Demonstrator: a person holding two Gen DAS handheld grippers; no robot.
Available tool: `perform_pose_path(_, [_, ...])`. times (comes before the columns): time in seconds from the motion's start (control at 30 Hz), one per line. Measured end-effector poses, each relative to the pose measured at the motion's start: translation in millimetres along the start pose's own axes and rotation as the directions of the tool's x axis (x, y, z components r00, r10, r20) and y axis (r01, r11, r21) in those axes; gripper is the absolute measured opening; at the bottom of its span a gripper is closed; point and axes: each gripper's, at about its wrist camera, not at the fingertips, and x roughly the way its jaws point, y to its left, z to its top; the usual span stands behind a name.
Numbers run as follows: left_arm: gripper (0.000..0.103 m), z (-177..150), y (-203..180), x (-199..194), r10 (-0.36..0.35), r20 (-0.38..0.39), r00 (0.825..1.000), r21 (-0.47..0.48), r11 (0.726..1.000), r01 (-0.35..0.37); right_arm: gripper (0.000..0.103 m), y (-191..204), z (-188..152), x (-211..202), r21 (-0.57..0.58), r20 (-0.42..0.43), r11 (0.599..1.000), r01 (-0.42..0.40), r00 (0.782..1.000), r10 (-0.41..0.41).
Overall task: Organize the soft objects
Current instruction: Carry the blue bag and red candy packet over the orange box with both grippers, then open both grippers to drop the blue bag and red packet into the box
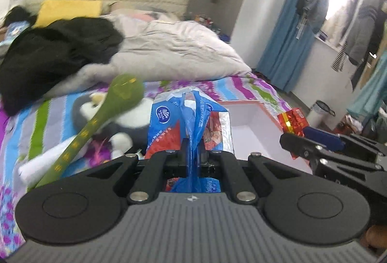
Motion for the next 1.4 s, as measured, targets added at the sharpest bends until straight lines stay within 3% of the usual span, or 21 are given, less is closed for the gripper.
perform_pose_path(0.13, [0.006,24.3,-19.8,36.4,-0.031,-0.04,0.999,0.025,0.999,0.032,0.045,-35.3,2.5,33.7,0.032,-0.079,0.997,0.076,0.994,-0.074])
perform_pose_path(0.2, [0.006,33.0,-30.0,59.8,-0.043,-0.08,0.996,0.041,0.998,0.047,0.045,-53.2,2.0,49.9,0.065,-0.13,0.995,0.081,0.989,-0.072])
perform_pose_path(0.33, [0.006,30.6,-43.5,109.7,-0.042,-0.18,0.983,0.046,0.998,0.051,0.045,-75.0,-4.3,80.6,0.043,-0.223,0.988,0.149,0.965,-0.136])
perform_pose_path(0.43, [0.006,18.5,-50.0,150.0,-0.039,-0.273,0.961,0.027,0.998,0.048,0.045,-94.2,-17.2,104.3,0.093,-0.305,0.987,0.134,0.947,-0.1])
perform_pose_path(0.57, [0.006,7.6,-52.9,190.1,-0.049,-0.365,0.93,-0.001,0.999,0.052,0.045,-118.7,-37.3,133.5,0.116,-0.385,0.976,0.186,0.914,-0.128])
perform_pose_path(0.7, [0.006,6.3,-61.3,214.4,-0.025,-0.407,0.913,0.04,0.998,0.045,0.045,-138.0,-59.6,151.2,0.171,-0.462,0.965,0.201,0.881,-0.102])
perform_pose_path(0.83, [0.006,9.3,-71.4,225.5,-0.019,-0.427,0.904,0.075,0.996,0.056,0.045,-143.6,-71.5,153.5,0.171,-0.49,0.963,0.206,0.866,-0.098])
perform_pose_path(1.0, [0.007,9.0,-76.7,232.7,-0.029,-0.453,0.891,0.072,0.995,0.068,0.047,-147.9,-75.9,153.6,0.181,-0.498,0.962,0.202,0.863,-0.088])
perform_pose_path(1.1, [0.014,8.3,-73.8,234.1,-0.042,-0.471,0.881,0.043,0.997,0.07,0.066,-151.7,-73.3,152.8,0.204,-0.493,0.957,0.204,0.866,-0.079])
perform_pose_path(1.23, [0.024,9.4,-69.9,229.3,-0.048,-0.462,0.886,0.039,0.996,0.075,0.067,-149.5,-67.5,147.4,0.187,-0.479,0.963,0.192,0.874,-0.081])
perform_pose_path(1.4, [0.028,16.1,-61.6,209.4,-0.052,-0.412,0.91,0.038,0.997,0.074,0.067,-146.1,-58.3,129.9,0.218,-0.423,0.958,0.185,0.903,-0.078])
